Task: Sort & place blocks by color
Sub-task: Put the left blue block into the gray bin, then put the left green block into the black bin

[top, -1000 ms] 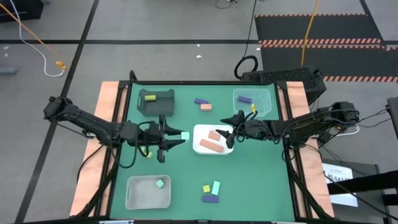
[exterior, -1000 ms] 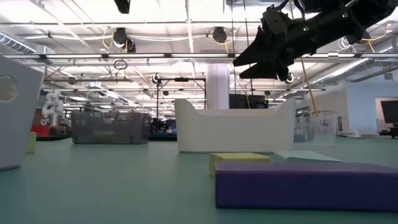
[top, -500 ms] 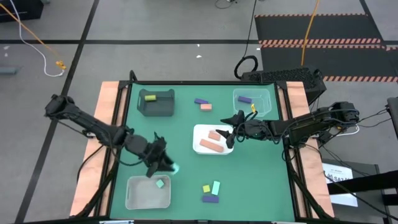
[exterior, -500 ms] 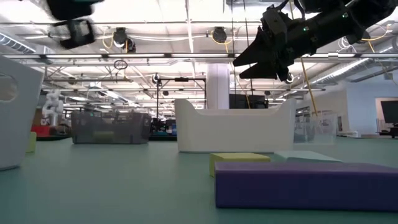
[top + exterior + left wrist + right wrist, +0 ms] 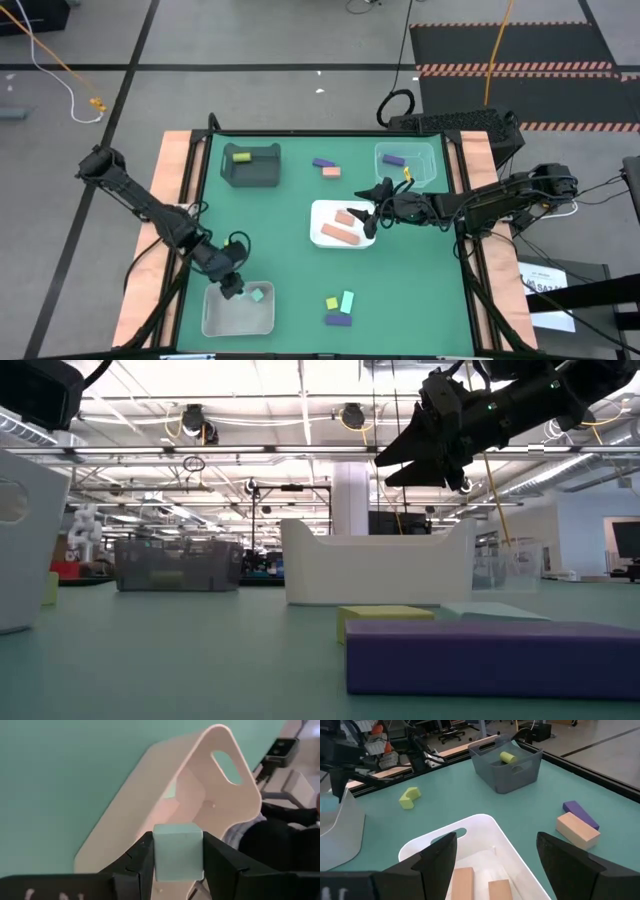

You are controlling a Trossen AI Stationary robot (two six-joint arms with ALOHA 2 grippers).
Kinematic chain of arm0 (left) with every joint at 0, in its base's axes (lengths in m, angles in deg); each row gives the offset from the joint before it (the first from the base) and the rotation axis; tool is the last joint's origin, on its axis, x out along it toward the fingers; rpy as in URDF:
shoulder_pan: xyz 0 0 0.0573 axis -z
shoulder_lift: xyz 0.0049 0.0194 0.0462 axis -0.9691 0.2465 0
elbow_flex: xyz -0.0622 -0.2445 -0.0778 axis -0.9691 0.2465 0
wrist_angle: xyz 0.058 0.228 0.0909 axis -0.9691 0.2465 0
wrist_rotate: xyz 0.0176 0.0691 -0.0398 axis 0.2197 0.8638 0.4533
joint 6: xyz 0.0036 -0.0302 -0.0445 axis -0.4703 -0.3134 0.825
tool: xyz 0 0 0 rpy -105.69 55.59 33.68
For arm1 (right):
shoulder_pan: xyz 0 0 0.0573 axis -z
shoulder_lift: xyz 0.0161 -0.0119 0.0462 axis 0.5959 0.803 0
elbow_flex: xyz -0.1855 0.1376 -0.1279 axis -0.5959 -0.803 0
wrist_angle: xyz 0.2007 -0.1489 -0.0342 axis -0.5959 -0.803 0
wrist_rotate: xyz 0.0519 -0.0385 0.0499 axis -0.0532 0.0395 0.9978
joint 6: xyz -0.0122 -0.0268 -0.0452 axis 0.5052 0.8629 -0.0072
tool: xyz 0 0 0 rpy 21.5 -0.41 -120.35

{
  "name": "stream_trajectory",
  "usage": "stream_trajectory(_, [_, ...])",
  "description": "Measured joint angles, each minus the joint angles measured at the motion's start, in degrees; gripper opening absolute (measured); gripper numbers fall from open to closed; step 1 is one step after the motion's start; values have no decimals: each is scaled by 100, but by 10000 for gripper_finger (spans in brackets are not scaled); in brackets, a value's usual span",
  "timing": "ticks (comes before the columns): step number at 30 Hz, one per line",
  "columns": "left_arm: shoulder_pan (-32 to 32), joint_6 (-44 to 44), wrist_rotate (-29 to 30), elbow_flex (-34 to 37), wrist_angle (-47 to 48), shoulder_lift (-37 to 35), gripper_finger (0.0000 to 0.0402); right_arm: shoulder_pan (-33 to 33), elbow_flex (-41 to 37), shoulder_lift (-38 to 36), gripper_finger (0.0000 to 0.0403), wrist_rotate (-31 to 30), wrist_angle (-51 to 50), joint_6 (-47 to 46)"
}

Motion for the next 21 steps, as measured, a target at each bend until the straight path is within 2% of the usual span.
stream_trajectory(3, [67,3,6,0,20,0,139,0,0,0,267,2,0,1])
stream_trajectory(8, [78,2,5,0,8,0,233,0,0,-1,267,2,0,0])
stream_trajectory(11, [83,-100,3,0,-74,0,265,0,0,0,267,2,-2,0])
stream_trajectory(16, [48,-479,6,0,-288,-10,272,0,0,0,267,2,0,0])
stream_trajectory(21, [-139,-1492,8,0,-408,-24,247,0,0,0,267,2,-2,0])
